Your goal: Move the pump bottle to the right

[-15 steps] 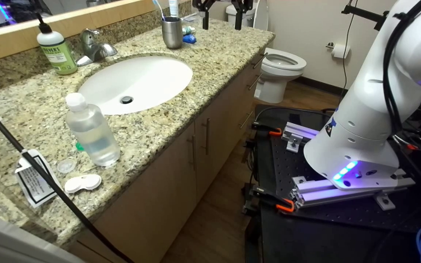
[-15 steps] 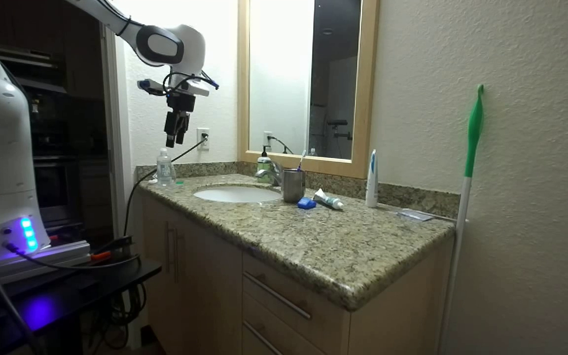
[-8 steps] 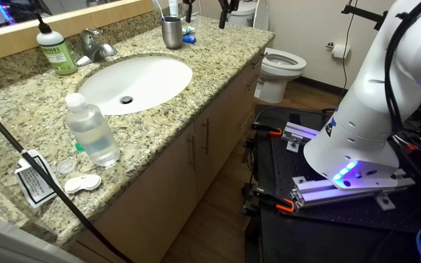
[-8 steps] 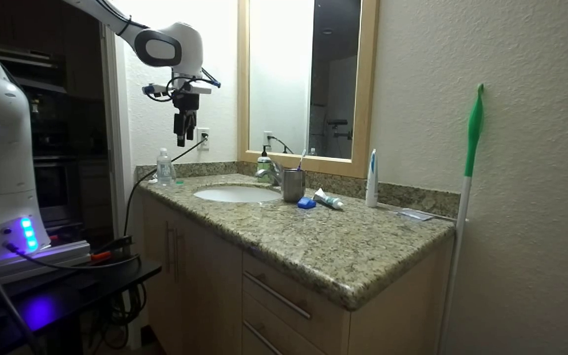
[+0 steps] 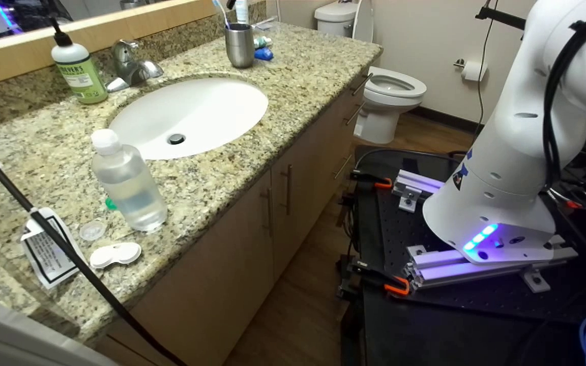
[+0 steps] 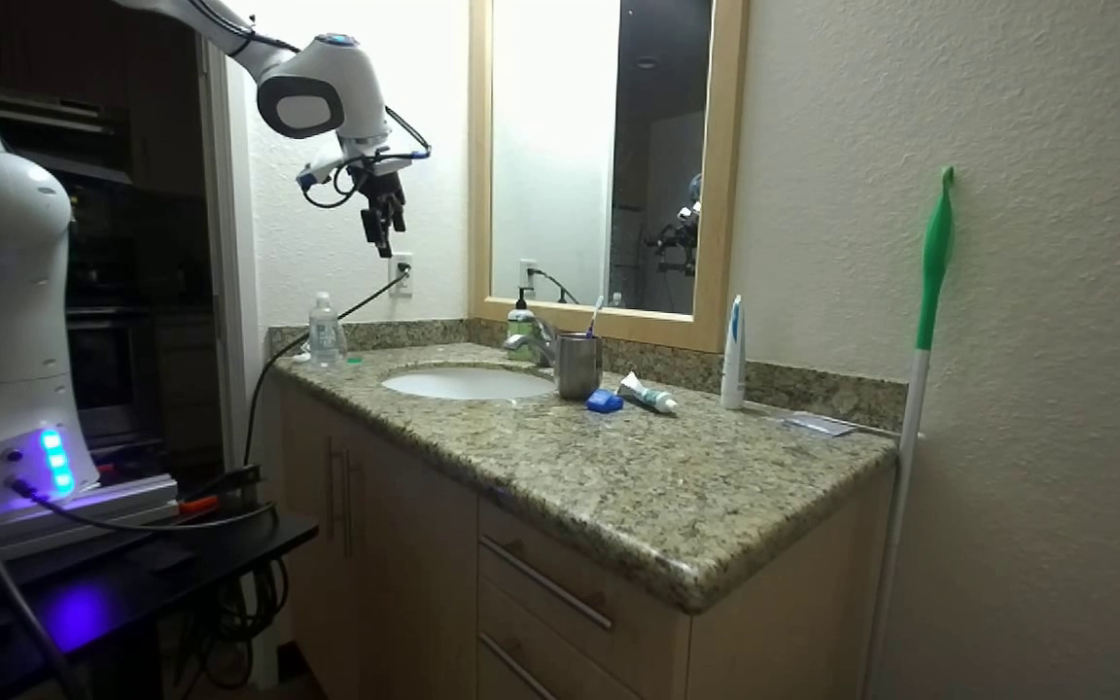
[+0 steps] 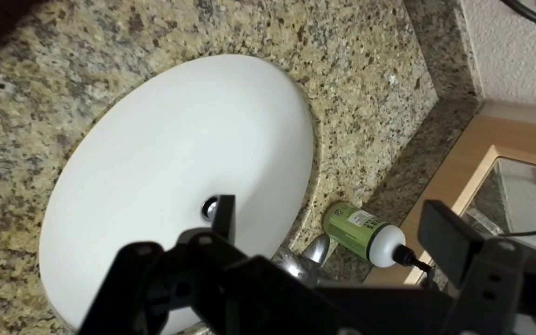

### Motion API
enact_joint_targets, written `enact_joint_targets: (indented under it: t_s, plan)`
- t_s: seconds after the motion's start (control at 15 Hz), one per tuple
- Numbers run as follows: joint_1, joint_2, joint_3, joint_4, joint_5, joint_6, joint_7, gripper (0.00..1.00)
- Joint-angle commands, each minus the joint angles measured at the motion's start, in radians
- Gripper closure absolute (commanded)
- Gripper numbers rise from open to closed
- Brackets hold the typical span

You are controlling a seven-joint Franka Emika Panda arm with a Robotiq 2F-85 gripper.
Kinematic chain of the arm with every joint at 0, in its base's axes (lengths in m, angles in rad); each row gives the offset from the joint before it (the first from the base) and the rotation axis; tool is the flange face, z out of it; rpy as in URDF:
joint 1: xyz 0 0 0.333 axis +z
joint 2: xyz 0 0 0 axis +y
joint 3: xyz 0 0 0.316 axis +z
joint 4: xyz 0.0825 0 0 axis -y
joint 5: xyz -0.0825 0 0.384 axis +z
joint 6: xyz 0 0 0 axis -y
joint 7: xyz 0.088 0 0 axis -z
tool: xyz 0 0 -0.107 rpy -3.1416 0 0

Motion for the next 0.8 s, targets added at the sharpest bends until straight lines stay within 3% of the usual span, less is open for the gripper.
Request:
enact_joint_targets:
  t_s: [0.0,0.13,0.2,0.27,0.53,0.73]
  plan:
    - [-0.006,-0.003,0.000,0.001,0.003,-0.002,-0.002,0.00]
    - [-0.006,-0.006,-0.004,0.001,0.003,-0.002,-0.003,0.00]
    - [0.051,0.010,-0.014,-0.008,0.065,0.134,-0.135,0.00]
    - [0.070,0.045,-0.007,0.017,0.062,0.151,-0.166,0.00]
    - [0.173,0.233,0.044,0.174,0.025,0.272,-0.251,0.00]
    - [0.198,0.393,0.055,0.330,-0.063,0.312,-0.295,0.00]
